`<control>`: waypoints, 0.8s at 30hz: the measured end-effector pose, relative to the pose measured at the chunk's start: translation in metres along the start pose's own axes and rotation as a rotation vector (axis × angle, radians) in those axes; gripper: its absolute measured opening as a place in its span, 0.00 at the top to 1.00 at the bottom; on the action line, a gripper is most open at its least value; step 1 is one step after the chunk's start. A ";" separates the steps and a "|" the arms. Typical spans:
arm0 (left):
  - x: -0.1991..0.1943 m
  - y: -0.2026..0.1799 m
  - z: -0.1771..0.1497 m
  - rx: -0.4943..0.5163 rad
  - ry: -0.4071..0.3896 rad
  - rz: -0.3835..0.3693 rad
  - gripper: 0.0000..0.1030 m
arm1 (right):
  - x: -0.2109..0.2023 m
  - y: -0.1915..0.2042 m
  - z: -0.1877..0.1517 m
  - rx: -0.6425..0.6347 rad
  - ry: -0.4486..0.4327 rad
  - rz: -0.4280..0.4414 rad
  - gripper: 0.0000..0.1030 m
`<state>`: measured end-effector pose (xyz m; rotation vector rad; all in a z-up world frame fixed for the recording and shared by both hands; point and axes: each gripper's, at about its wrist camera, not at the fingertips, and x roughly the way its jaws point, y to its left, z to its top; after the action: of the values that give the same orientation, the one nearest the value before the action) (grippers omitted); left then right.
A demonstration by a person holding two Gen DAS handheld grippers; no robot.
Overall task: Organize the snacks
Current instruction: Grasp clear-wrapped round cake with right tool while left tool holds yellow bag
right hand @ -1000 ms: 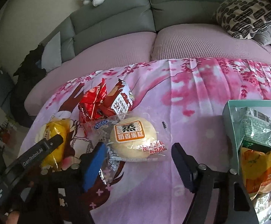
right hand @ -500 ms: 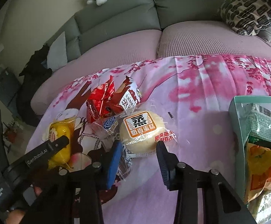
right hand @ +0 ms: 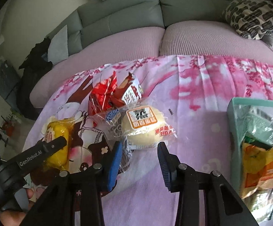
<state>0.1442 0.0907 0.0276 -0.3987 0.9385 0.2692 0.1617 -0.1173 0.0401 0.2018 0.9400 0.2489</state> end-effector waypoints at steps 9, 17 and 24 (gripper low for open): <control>-0.008 -0.003 -0.002 -0.006 -0.006 -0.021 0.58 | -0.016 0.002 0.018 -0.058 -0.095 -0.025 0.25; -0.006 -0.007 -0.002 -0.003 0.004 -0.038 0.58 | 0.012 0.000 0.026 -0.081 -0.066 -0.029 0.17; -0.003 -0.002 -0.002 -0.016 0.014 -0.035 0.58 | 0.034 -0.004 0.020 -0.068 -0.022 -0.020 0.13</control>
<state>0.1419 0.0873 0.0292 -0.4316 0.9425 0.2420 0.1979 -0.1120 0.0243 0.1325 0.9100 0.2588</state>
